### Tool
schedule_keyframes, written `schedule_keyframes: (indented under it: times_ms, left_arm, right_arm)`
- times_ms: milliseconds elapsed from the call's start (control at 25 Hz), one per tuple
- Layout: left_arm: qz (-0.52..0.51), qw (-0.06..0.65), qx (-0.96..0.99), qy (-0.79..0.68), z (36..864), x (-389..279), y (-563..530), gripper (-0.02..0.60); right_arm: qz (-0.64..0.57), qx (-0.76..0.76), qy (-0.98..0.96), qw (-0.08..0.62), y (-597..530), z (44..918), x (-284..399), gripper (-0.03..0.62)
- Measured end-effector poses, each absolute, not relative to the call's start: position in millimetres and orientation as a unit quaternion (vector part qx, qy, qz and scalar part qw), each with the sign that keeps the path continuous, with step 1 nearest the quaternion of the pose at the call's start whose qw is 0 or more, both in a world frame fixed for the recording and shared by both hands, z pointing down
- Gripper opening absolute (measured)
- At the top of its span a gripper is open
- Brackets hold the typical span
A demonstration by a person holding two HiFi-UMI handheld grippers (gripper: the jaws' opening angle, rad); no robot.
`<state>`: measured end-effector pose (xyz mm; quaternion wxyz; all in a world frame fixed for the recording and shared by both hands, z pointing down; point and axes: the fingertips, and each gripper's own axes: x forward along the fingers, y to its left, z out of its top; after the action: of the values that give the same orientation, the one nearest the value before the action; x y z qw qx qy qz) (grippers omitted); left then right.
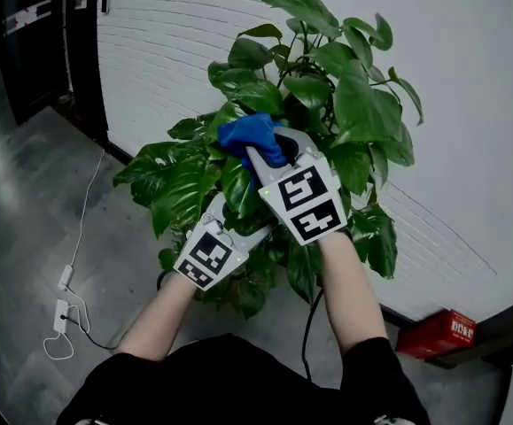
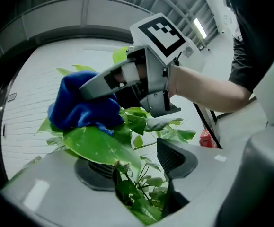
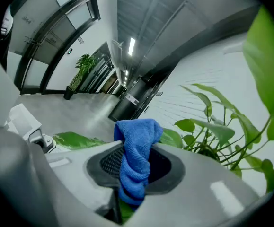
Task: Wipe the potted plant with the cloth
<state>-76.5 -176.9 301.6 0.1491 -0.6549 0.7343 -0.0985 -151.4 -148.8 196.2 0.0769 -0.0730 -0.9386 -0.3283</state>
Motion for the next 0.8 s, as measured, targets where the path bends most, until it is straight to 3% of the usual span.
schedule_keyframes:
  times_ms: [800]
  left_arm:
    - [-0.102, 0.156, -0.659, 0.729, 315, -78, -170, 0.278]
  right_arm:
    - [-0.324, -0.161, -0.927, 0.100, -108, 255, -119, 0.089]
